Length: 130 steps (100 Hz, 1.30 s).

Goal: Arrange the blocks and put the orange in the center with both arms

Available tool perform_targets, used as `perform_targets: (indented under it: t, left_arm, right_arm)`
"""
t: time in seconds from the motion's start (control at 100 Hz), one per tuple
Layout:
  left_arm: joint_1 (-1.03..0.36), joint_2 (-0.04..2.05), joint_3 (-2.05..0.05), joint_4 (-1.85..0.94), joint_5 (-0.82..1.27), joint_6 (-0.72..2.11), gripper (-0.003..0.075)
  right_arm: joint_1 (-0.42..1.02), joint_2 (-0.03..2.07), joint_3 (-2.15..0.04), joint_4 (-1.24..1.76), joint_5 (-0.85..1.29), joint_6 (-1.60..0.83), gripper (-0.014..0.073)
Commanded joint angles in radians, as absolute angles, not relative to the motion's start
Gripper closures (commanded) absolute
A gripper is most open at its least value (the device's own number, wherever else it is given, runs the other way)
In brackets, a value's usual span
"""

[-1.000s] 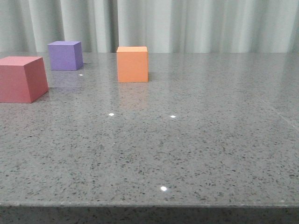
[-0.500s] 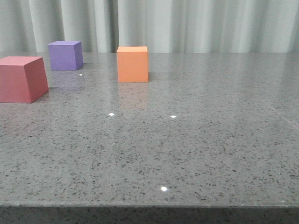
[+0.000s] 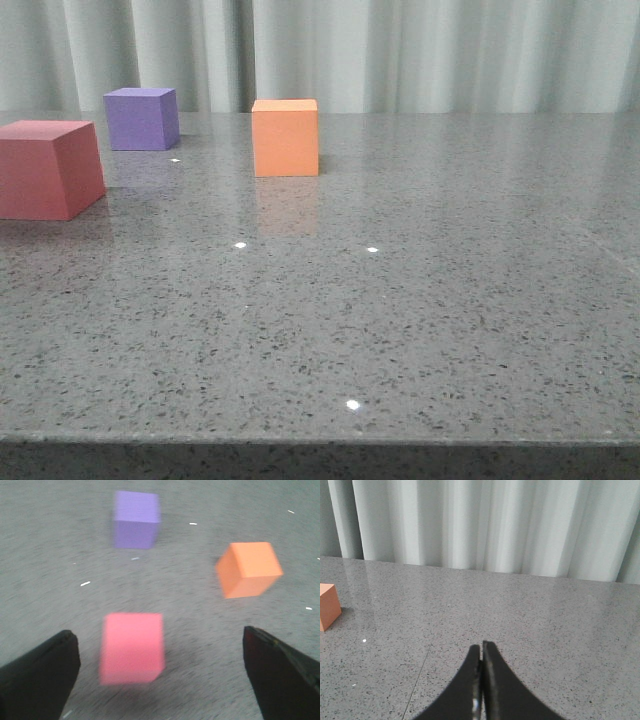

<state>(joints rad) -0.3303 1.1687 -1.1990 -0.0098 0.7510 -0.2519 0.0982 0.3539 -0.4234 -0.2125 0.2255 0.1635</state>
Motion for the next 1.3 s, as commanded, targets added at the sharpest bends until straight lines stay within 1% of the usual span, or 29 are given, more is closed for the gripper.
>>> perform_targets:
  t: [0.0, 0.2, 0.31, 0.44, 0.6, 0.78, 1.29]
  left_arm:
    - [-0.403, 1.263, -1.324, -0.011, 0.672, -0.248, 0.0104]
    - [-0.515, 1.529, -1.563, 0.0, 0.694, -0.283, 0.0104]
    - [-0.562, 1.657, -1.697, 0.103, 0.744, -0.388, 0.0104]
    - [-0.612, 1.778, -1.84, 0.232, 0.818, -0.473, 0.0104]
    - [-0.631, 1.885, -1.959, 0.251, 0.857, -0.515, 0.0104]
    - [-0.631, 1.934, -1.991, 0.286, 0.852, -0.574, 0.0104]
    - [-0.642, 1.987, -1.991, 0.287, 0.823, -0.574, 0.0104]
  right_arm:
    - [0.093, 0.359, -0.45, -0.229, 0.145, 0.154, 0.066]
    - [0.093, 0.359, -0.45, -0.229, 0.145, 0.154, 0.066]
    - [0.093, 0.359, -0.45, -0.229, 0.145, 0.154, 0.066]
    - [0.093, 0.359, -0.45, -0.229, 0.145, 0.154, 0.066]
    - [0.093, 0.359, -0.45, -0.229, 0.145, 0.154, 0.066]
    - [0.093, 0.359, -0.45, -0.229, 0.145, 0.154, 0.066]
    - [0.093, 0.359, -0.45, -0.229, 0.145, 0.154, 0.066]
